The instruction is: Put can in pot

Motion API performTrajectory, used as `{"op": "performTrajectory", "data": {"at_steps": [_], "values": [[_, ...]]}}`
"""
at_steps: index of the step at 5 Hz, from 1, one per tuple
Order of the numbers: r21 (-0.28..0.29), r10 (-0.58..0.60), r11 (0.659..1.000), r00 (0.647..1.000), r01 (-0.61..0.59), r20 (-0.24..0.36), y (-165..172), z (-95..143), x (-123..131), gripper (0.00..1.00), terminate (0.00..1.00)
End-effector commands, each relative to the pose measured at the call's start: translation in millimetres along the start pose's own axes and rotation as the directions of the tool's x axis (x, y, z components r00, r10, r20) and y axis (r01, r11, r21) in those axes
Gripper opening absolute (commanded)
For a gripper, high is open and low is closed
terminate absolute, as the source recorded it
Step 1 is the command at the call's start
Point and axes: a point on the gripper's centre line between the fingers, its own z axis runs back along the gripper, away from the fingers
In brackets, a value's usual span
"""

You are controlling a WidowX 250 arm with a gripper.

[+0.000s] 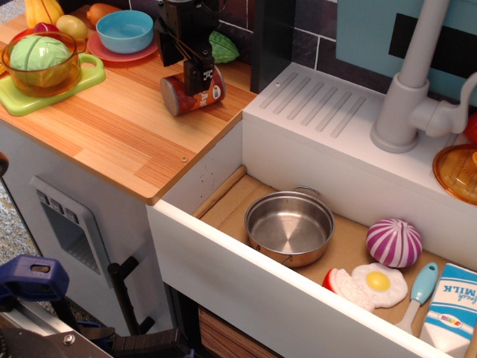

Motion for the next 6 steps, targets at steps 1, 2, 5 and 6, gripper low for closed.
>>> {"op": "performTrajectory", "data": {"at_steps": [1, 2, 5, 6], "values": [[0.01, 0.007, 1.0, 0.997, -0.008, 0.081, 18, 13, 8, 1.0, 0.0], [-0.051, 0.018, 0.999, 0.995, -0.013, 0.1, 22, -4, 6, 1.0, 0.0], [-0.057, 0.144, 0.988, 0.988, -0.141, 0.059, -2, 10, 25, 0.0, 0.0], [-0.019, 0.268, 0.963, 0.962, -0.267, 0.047, -36, 47, 57, 0.0, 0.0]]}}
